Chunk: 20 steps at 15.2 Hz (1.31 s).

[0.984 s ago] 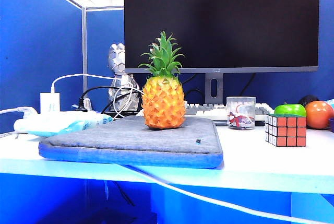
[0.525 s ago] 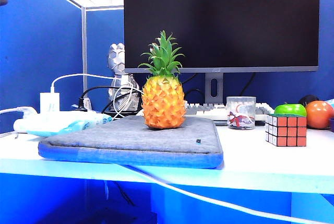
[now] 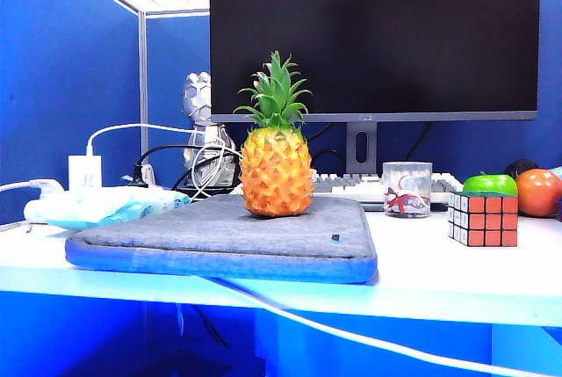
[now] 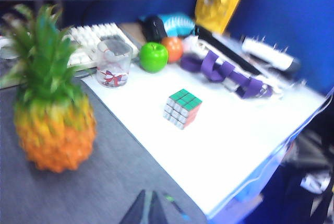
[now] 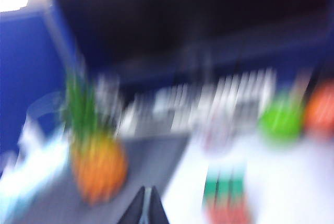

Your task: Rotate the Rubik's Cube so that its red face is facing towards you.

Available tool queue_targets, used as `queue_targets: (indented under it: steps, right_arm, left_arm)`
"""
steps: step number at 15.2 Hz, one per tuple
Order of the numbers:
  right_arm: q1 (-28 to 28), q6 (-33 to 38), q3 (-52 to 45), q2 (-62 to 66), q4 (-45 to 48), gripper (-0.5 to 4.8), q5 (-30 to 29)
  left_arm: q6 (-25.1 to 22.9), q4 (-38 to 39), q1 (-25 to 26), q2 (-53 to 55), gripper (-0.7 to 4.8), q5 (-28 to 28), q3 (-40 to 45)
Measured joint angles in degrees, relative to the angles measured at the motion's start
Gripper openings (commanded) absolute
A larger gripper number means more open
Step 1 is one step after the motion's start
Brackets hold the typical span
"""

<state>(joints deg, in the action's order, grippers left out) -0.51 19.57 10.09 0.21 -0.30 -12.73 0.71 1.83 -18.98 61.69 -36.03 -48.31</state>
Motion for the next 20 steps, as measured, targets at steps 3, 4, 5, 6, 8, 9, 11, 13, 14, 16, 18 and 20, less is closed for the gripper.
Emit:
queue_targets:
  steps: [3, 4, 5, 6, 8, 9, 11, 13, 14, 16, 18, 20]
  right_arm:
    - [-0.09, -3.23, 8.02, 13.07, -1.31, -0.05, 5.35]
    - [-0.09, -3.43, 10.71, 21.05, -1.57, 0.38, 6.01]
    - [-0.07, -3.41, 13.31, 28.81, -1.62, 3.35, 5.97]
    - [0.07, -3.61, 16.46, 37.18, -1.64, 4.79, 5.16]
    - [0.07, -3.63, 25.18, 50.75, 0.31, 4.79, 2.49]
    - [0.02, -4.63, 29.75, 56.63, 1.27, 4.79, 1.92]
    - [0.11, -7.5, 36.22, 64.54, 0.33, 4.79, -0.74]
    - [0.0, -11.41, 42.18, 72.0, -4.76, 4.79, -1.2]
    - [0.07, -12.41, 44.11, 75.97, -5.88, 4.79, -1.29]
    - [0.04, -13.77, 47.04, 81.11, -10.93, 4.79, -1.33]
    - [0.04, -15.06, 47.19, 84.04, -13.27, 4.79, -1.38]
    - [0.04, -16.24, 47.19, 86.09, -14.21, 4.79, -1.4]
  left_arm:
    - [-5.31, 2.58, -1.31, 11.17, 4.04, 1.77, -13.22]
    - [-6.32, 3.06, -1.73, 13.42, 4.79, 1.99, -15.23]
    - [-6.51, 3.23, -2.6, 15.61, 4.79, 2.51, -16.57]
    - [-6.78, 3.5, -3.69, 17.38, 4.79, 2.54, -17.18]
    - [-8.17, 4.26, -5.9, 19.15, 4.79, 4.07, -17.22]
    - [-9.11, 4.52, -6.82, 19.91, 4.79, 6.6, -17.22]
    - [-9.88, 5.9, -7.89, 21.73, 4.79, 9.38, -17.38]
    - [-9.7, 8.52, -8.48, 24.22, 4.79, 10.19, -19.17]
    - [-9.49, 9.16, -8.76, 25.49, 4.79, 10.4, -20.46]
    - [-9.09, 12.07, -10.91, 27.43, 4.79, 10.6, -25.77]
    - [-9.09, 12.63, -13.03, 28.96, 4.79, 10.64, -28.68]
    - [-8.85, 13.05, -14.88, 30.8, 4.79, 10.75, -29.42]
